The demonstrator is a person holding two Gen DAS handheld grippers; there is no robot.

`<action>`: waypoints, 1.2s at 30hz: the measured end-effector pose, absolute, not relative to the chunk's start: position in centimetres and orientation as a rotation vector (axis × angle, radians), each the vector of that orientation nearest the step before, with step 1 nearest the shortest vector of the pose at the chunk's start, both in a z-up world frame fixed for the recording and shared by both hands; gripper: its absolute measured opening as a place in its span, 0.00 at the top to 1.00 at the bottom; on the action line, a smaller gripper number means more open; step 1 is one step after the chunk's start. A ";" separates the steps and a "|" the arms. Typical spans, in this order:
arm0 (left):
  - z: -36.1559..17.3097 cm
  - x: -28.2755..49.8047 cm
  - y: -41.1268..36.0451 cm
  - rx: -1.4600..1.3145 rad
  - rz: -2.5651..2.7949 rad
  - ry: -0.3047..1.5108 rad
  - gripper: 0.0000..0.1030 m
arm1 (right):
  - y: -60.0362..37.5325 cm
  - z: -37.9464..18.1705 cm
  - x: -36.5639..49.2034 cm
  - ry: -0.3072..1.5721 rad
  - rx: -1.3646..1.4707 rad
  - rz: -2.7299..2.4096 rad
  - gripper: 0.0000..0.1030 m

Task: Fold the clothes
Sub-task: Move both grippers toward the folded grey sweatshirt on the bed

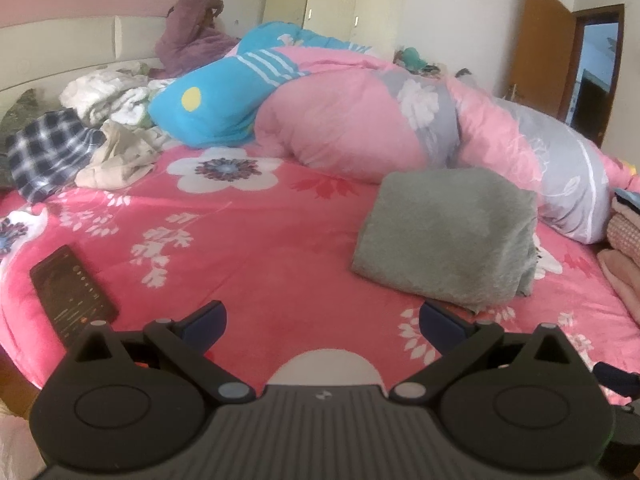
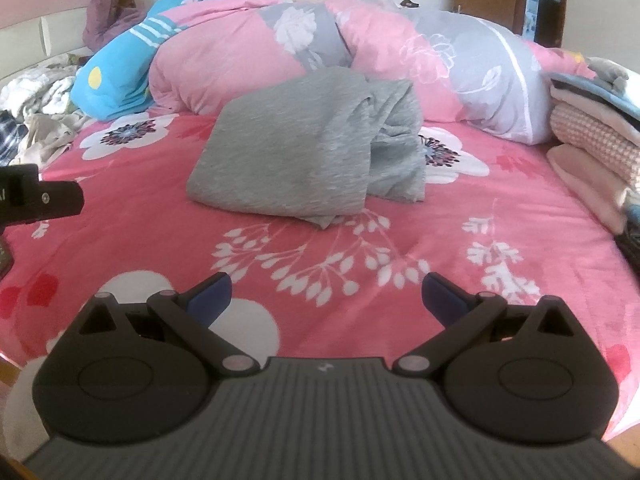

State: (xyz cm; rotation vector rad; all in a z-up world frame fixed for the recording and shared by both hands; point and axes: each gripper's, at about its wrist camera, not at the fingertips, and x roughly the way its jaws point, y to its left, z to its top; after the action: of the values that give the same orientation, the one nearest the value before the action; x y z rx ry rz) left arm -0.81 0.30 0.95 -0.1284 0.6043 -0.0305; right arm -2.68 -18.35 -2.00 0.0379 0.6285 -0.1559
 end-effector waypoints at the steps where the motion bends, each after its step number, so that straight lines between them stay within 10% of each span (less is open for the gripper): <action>1: 1.1 -0.8 0.2 -0.123 -0.029 0.608 0.00 | -18.4 -1.9 -2.7 0.630 0.040 -0.159 0.01; 36: 0.4 -1.5 -0.7 -0.086 -0.014 0.587 0.00 | -19.0 -0.9 -3.4 0.603 0.039 -0.185 0.01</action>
State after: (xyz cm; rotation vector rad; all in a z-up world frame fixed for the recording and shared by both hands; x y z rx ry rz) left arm -1.49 -0.71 0.41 -0.0859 0.5868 -0.0136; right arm -3.36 -18.97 -0.90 0.0386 0.6026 -0.1851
